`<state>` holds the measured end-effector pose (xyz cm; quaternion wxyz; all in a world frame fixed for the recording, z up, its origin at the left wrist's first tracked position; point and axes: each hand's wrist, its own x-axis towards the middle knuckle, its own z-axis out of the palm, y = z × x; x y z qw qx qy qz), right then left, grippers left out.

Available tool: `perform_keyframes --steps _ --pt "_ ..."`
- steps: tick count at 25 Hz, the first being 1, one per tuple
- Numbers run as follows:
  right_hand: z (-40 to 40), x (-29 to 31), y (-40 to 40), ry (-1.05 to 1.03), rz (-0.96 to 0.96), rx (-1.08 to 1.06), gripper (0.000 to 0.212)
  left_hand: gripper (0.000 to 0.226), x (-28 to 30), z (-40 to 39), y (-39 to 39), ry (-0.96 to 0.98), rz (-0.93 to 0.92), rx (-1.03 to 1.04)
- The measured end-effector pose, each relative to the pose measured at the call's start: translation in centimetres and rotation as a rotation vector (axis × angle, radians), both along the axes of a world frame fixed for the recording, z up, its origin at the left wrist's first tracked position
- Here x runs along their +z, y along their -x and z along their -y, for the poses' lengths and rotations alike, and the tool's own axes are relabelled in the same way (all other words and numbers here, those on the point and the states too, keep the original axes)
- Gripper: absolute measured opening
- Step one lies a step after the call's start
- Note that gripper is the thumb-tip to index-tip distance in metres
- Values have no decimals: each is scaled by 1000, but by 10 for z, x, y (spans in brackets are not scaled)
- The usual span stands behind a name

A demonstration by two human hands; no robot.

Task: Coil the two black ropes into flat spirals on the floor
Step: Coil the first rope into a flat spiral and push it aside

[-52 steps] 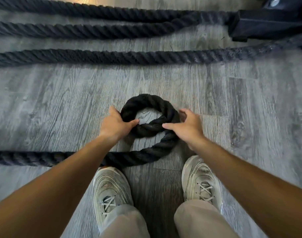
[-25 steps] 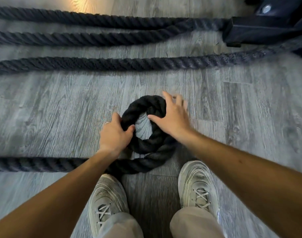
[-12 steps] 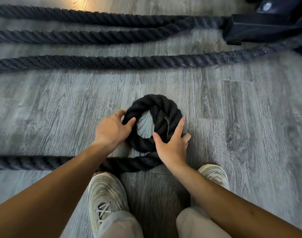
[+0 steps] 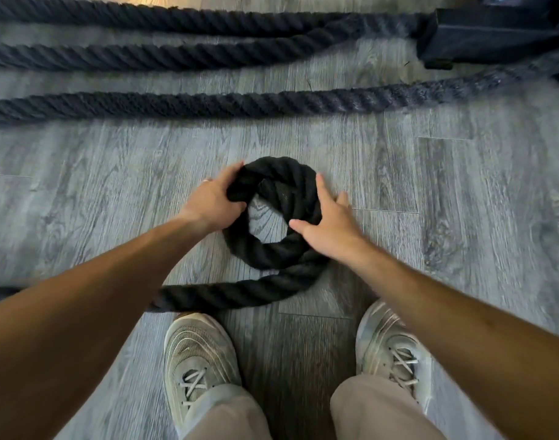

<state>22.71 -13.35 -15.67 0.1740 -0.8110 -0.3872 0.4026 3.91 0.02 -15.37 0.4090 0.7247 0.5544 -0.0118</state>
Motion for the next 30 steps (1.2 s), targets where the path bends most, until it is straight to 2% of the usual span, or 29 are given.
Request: perform_keyframes --steps 3,5,7,8,10,12,14,17,20,22,25,28,30 --pt "-24 14 -28 -53 57 191 94 95 0 34 21 105 52 145" --pt "-26 15 -32 -123 96 144 84 92 3 50 26 43 -66 123" --pt "-23 12 -28 -159 83 70 74 97 6 37 19 -158 -329 -57" --pt "-22 10 -27 -159 79 67 75 104 10 26 12 -255 -415 -161" --pt "-25 8 -30 -158 80 74 83 113 14 5 -7 -342 -358 -405" --pt "-26 8 -32 -155 106 93 86 100 6 -9 -26 -346 -316 -635" --pt "-18 3 -24 -123 185 85 93 88 -8 -12 -34 -382 -404 -712" --pt "21 -3 20 -15 175 -228 114 84 -10 -8 -33 -429 -462 -677" --pt "53 -10 54 -21 10 -479 109 83 -6 1 -37 -415 -464 -608" --pt "47 -14 44 -60 16 -443 102 84 -1 8 -38 -388 -468 -526" --pt "17 -12 11 -117 102 -273 93 93 9 15 -25 -300 -504 -299" --pt "-20 -4 -19 -277 169 -67 75 104 12 44 -11 -162 -559 -113" --pt "-31 1 -25 -282 194 -41 78 102 12 63 -12 -237 -595 -78"
